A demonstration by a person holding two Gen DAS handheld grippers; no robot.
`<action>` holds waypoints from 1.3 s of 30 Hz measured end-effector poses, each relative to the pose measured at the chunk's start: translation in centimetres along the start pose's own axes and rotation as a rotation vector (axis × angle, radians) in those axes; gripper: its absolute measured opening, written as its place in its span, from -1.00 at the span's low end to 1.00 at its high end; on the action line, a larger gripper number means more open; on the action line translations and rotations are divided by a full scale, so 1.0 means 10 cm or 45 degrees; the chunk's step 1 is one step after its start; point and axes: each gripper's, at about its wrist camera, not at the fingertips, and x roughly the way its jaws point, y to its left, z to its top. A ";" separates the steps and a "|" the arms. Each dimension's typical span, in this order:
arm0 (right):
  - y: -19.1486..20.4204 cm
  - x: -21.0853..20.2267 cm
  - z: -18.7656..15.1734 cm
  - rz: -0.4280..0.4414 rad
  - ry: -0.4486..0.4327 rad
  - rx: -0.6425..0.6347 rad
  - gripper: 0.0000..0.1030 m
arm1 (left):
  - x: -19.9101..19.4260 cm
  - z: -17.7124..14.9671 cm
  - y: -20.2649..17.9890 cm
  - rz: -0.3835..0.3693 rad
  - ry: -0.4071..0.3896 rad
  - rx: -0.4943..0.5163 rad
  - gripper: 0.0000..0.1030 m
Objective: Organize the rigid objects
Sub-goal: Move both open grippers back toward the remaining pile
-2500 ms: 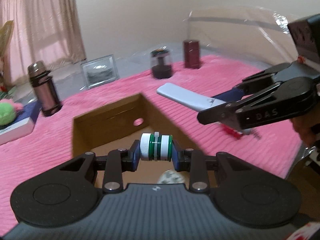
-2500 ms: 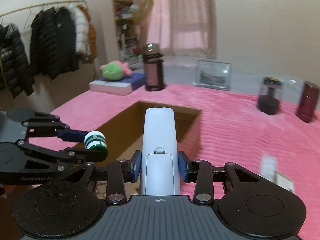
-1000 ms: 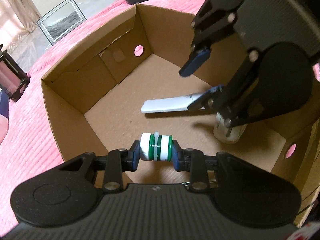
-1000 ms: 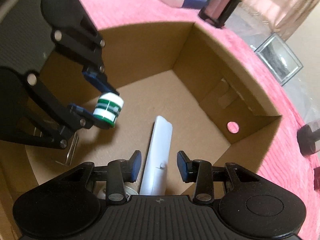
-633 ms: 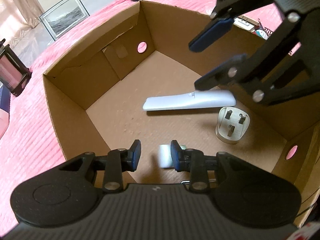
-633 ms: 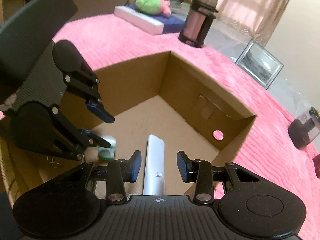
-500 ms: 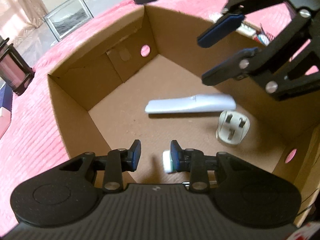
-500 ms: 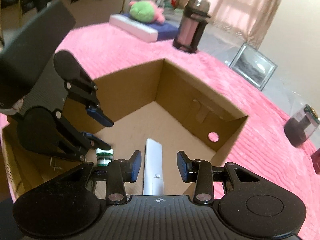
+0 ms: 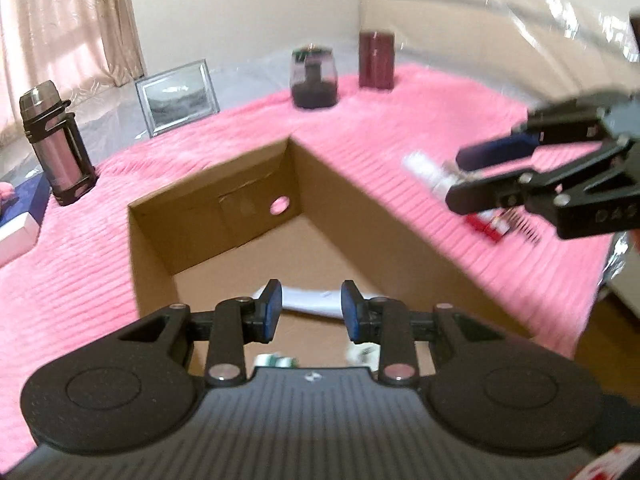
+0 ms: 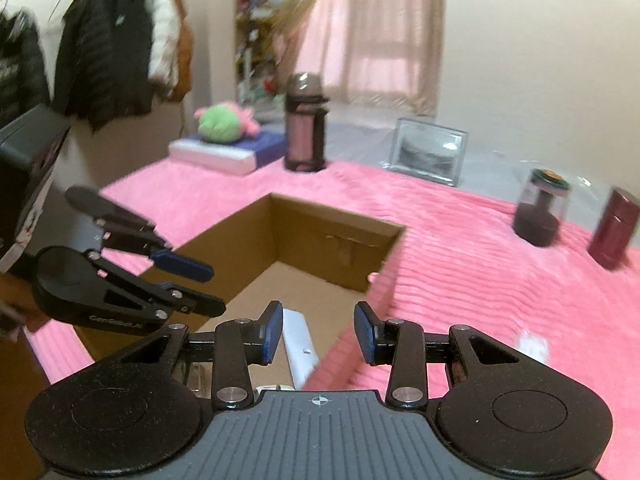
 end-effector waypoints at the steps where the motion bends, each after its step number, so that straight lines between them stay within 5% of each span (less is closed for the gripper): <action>1: -0.03 -0.08 -0.03 -0.010 -0.013 0.024 -0.31 | -0.05 0.01 -0.06 -0.010 -0.025 -0.018 -0.47; 11: -0.44 -0.91 -0.55 -0.173 -0.099 0.232 -0.31 | -0.39 0.04 -0.73 -0.028 -0.196 -0.108 -0.42; 24: -1.10 -1.65 -1.49 -0.450 -0.047 0.507 -0.31 | -0.14 0.06 -1.73 -0.096 -0.224 -0.018 -0.40; 36: -1.40 -1.65 -1.71 -0.479 -0.033 0.594 -0.29 | 0.35 -0.02 -2.14 -0.077 -0.146 -0.075 -0.34; 39: -1.46 -1.56 -1.71 -0.478 -0.027 0.590 0.06 | 0.47 -0.02 -2.19 -0.065 -0.131 -0.081 -0.33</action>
